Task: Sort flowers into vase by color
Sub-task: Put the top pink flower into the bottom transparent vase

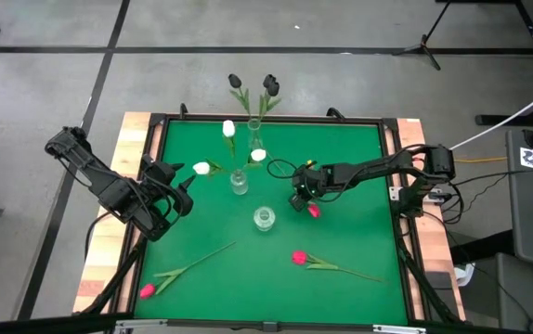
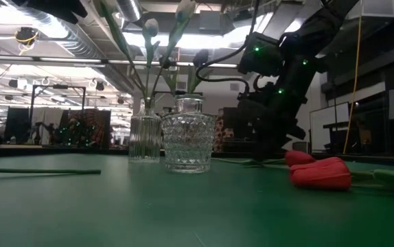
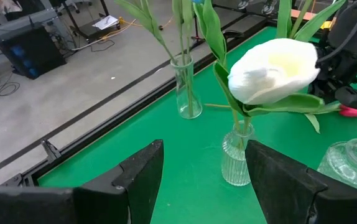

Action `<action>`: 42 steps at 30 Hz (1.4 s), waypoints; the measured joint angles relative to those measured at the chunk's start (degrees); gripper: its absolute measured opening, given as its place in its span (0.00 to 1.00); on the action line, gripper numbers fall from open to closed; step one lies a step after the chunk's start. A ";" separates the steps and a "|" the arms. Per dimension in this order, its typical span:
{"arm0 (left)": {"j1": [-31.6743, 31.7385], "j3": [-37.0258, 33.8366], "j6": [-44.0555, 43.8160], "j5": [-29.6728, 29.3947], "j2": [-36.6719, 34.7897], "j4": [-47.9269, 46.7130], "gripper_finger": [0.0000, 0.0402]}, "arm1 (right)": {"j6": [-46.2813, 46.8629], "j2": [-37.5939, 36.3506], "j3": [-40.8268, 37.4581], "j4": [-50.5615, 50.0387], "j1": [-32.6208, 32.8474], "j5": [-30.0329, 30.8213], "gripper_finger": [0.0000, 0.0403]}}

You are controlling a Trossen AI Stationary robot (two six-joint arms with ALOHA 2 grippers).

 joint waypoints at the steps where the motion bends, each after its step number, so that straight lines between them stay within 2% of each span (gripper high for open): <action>1: 0.02 0.00 0.00 0.00 0.00 0.00 0.56 | 0.09 0.00 -0.02 -0.06 0.00 -0.08 0.02; 6: 0.01 0.00 1.45 0.00 -0.02 0.00 0.56 | -1.49 -1.05 0.75 -1.83 0.11 -1.33 0.01; 9: 0.01 -0.02 2.23 0.00 -0.01 0.00 0.56 | -2.16 -2.76 2.09 -6.66 0.26 -2.31 0.01; 12: 0.01 -0.02 2.84 0.02 -0.01 0.00 0.56 | -2.73 -4.99 4.99 -12.28 0.30 -0.60 0.01; 20: -0.04 0.00 2.23 0.15 -0.02 0.26 0.56 | -6.38 -10.58 15.97 -29.81 0.20 8.73 0.00; 26: -0.11 2.20 1.85 1.05 -0.11 0.43 0.56 | -9.99 -12.57 29.48 -42.85 0.15 18.44 0.00; 30: -0.11 5.53 3.74 1.33 -0.13 0.49 0.56 | -13.00 -12.63 39.64 -49.48 0.14 22.55 0.00; 35: -0.11 11.05 11.36 1.63 -0.13 3.77 0.56 | -24.68 -12.68 50.30 -49.38 0.15 24.81 0.00; 42: -0.08 18.88 31.93 6.38 -0.16 14.56 0.56 | -53.89 -12.70 59.93 -43.65 2.78 22.37 0.00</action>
